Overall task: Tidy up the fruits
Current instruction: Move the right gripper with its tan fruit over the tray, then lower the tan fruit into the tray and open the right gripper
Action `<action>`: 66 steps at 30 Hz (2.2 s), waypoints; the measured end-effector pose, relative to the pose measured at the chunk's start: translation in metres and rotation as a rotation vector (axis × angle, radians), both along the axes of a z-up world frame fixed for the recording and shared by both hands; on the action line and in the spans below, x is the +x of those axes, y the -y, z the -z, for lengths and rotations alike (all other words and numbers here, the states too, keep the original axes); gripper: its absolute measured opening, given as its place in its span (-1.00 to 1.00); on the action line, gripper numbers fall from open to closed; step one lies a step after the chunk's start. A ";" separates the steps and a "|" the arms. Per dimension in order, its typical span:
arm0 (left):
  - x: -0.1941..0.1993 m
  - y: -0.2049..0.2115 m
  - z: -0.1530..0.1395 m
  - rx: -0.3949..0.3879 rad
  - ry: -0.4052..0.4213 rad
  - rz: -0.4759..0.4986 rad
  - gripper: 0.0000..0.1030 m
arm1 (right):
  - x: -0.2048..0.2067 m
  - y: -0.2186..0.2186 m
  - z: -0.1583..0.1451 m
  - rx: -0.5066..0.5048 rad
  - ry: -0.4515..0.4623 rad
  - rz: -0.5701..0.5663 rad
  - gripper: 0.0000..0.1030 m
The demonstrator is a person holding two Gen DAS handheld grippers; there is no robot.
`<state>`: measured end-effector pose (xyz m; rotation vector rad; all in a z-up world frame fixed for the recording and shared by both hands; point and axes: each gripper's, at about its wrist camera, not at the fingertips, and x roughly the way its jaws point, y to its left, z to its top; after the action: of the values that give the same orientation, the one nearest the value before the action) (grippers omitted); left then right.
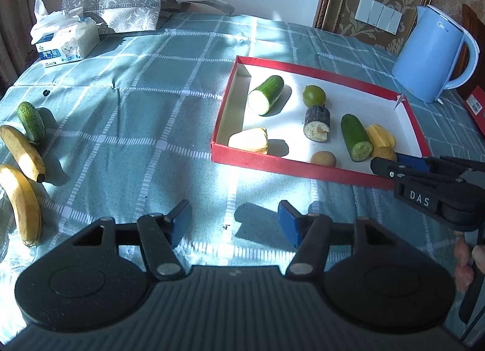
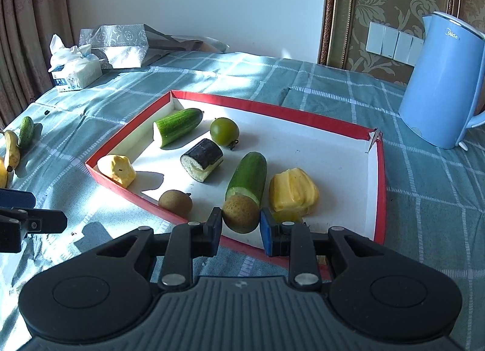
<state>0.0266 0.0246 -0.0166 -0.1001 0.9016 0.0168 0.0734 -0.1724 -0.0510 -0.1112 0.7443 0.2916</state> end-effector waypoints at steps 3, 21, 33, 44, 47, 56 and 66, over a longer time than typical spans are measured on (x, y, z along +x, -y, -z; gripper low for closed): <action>0.001 -0.001 0.001 0.003 -0.005 -0.001 0.16 | -0.001 0.000 0.001 0.001 -0.003 -0.001 -0.49; 0.008 0.003 0.005 0.003 -0.012 0.025 0.16 | -0.002 -0.004 -0.001 0.000 0.007 0.001 -0.49; 0.015 0.005 0.003 0.000 0.002 0.045 0.16 | 0.005 -0.011 0.004 -0.009 -0.008 0.019 -0.49; 0.025 0.007 0.002 -0.004 0.006 0.057 0.17 | 0.015 -0.012 0.009 -0.026 -0.036 0.059 -0.49; 0.027 0.007 0.003 -0.004 0.006 0.058 0.17 | 0.017 -0.014 0.010 -0.027 -0.044 0.058 -0.49; 0.032 0.006 0.004 -0.008 0.003 0.059 0.18 | 0.020 -0.017 0.011 -0.036 -0.052 0.057 -0.49; 0.037 0.007 0.005 -0.017 -0.001 0.060 0.18 | 0.026 -0.021 0.015 -0.059 -0.064 0.056 -0.49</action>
<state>0.0637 0.0180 -0.0221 -0.0884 0.9050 -0.0464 0.0997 -0.1516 -0.0664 -0.1373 0.8185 0.2208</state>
